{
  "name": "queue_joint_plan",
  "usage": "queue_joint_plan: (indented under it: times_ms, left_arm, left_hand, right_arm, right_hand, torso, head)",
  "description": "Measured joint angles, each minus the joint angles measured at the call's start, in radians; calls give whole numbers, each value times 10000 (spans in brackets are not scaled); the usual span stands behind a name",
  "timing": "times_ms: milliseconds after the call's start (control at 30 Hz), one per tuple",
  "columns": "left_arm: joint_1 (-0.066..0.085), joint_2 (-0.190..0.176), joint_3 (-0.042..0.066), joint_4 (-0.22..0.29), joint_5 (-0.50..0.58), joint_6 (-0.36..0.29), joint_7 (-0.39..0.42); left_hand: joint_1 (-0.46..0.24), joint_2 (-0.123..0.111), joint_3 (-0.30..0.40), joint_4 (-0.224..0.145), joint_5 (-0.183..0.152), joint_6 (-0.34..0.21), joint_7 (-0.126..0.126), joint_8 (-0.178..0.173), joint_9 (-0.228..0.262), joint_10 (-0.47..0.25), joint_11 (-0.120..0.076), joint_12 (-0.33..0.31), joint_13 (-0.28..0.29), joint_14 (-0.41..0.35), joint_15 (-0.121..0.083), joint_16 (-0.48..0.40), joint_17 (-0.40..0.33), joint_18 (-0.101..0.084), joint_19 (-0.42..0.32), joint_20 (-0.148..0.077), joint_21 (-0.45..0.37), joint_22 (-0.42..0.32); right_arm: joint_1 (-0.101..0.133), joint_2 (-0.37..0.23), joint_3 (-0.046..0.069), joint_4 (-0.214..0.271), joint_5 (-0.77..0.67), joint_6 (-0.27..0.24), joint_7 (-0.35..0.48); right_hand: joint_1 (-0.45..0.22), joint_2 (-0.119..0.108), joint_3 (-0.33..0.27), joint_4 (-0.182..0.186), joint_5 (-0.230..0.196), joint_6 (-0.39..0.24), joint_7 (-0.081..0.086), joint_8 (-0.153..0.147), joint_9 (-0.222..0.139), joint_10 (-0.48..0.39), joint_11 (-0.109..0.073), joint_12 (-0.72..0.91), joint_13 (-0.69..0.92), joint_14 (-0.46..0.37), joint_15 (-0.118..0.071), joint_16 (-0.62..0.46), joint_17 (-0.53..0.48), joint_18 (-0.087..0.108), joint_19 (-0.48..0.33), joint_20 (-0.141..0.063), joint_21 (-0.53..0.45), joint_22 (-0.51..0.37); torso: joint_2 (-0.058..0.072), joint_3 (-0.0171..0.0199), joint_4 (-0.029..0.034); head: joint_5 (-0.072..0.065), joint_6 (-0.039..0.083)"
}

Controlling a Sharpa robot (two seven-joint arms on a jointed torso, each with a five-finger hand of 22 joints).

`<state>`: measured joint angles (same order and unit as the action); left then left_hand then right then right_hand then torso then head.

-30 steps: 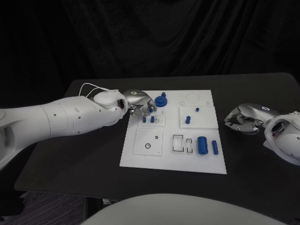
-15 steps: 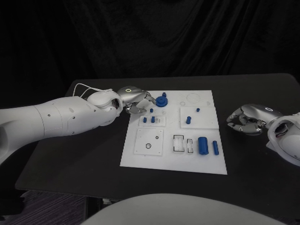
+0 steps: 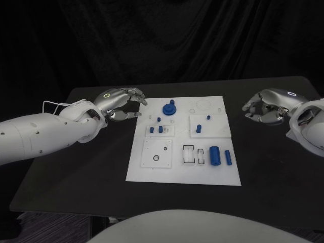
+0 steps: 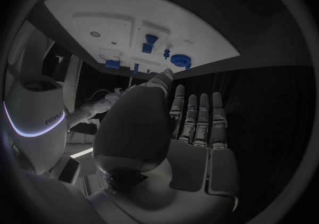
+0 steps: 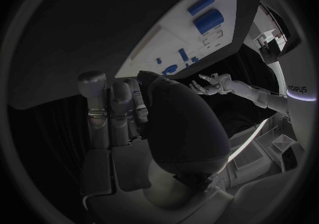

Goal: Assemble the parts on the task board

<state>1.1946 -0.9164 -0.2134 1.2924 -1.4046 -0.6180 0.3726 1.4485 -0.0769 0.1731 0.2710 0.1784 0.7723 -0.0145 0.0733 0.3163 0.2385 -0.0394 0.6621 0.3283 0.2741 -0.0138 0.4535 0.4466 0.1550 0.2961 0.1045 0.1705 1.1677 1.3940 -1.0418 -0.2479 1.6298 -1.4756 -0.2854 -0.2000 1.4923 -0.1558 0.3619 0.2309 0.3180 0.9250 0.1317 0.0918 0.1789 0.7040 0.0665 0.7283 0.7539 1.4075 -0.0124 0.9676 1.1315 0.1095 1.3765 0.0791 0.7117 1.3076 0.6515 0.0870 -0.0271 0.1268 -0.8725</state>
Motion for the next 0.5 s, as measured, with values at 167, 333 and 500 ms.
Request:
queue_joint_plan:
  times_ms: [167, 333, 500]
  left_arm:
    - [0, -193, 2, 193, 2315, 510, 1403]
    - [-25, -212, 9, 467, 5044, 1651, 2324]
    - [-295, -303, -3, 885, 7604, 3209, 2699]
  left_hand:
    - [-187, 501, -566, 204, 850, 229, 100, -68, -430, -569, 113, -942, -1686, -827, -135, -3277, -2158, 159, -574, -56, -1067, -1585]
    - [-735, 1165, -1841, 219, 2147, -441, 253, -68, -1303, -1175, 154, -2765, -2750, -1835, 198, -4288, -3670, 158, -1204, 115, -1129, -3792]
    - [-859, 1886, -3202, 207, 2019, -1689, 253, -136, -2018, -1664, 93, -4069, -2939, -2574, 484, -4463, -4366, 157, -2005, 469, -1209, -6476]
  right_arm:
    - [403, 410, 7, -65, -135, 97, 32]
    - [473, 767, 11, -172, -315, 217, 177]
    - [123, 957, 3, -388, -568, 335, 393]
  right_hand:
    - [115, -113, 153, -184, 266, -129, -128, 0, 10, -848, 321, -953, -856, -423, 72, -381, -365, 157, -297, 117, -575, 0]
    - [256, -106, 201, -431, 257, -286, -178, -39, 80, -806, 357, -1406, -1636, -423, 71, -221, -420, 158, -297, 117, -409, 0]
    - [264, -98, 174, -505, 41, -342, -165, -39, 127, -859, 447, -1953, -2406, -480, 128, -111, -520, 158, -274, 140, -215, -1]
  torso:
    - [25, -34, 13]
    - [69, -106, 98]
    - [99, -233, 283]
  head:
    - [0, 0]
    - [-274, 0]
    - [-698, 0]
